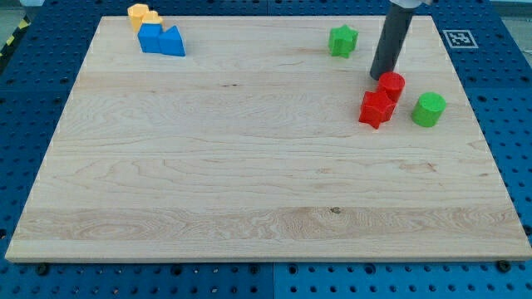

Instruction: Push the green star to the red circle

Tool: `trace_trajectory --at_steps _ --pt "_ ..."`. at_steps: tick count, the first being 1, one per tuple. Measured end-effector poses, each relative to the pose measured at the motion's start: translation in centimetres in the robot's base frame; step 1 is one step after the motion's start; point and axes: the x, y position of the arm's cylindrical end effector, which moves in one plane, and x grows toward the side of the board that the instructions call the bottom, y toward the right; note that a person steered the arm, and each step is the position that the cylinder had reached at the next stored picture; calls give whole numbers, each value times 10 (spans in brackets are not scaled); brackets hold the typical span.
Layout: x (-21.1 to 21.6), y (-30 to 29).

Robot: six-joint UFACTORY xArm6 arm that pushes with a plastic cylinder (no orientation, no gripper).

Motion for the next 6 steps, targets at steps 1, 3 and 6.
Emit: trace_trajectory --at_steps 1,3,6 --pt "22 6" --pt "-22 -35" --pt "-130 -118"
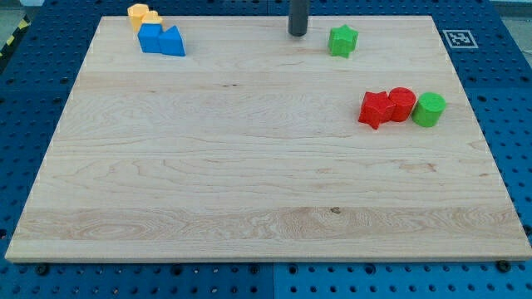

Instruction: Push the green star to the red circle

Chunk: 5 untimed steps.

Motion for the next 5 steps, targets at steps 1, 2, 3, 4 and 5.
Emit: trace_trajectory --at_steps 1,2,3,4,5 --pt "4 29" --pt "33 32" --pt "39 62" --pt "41 98" --pt "67 119"
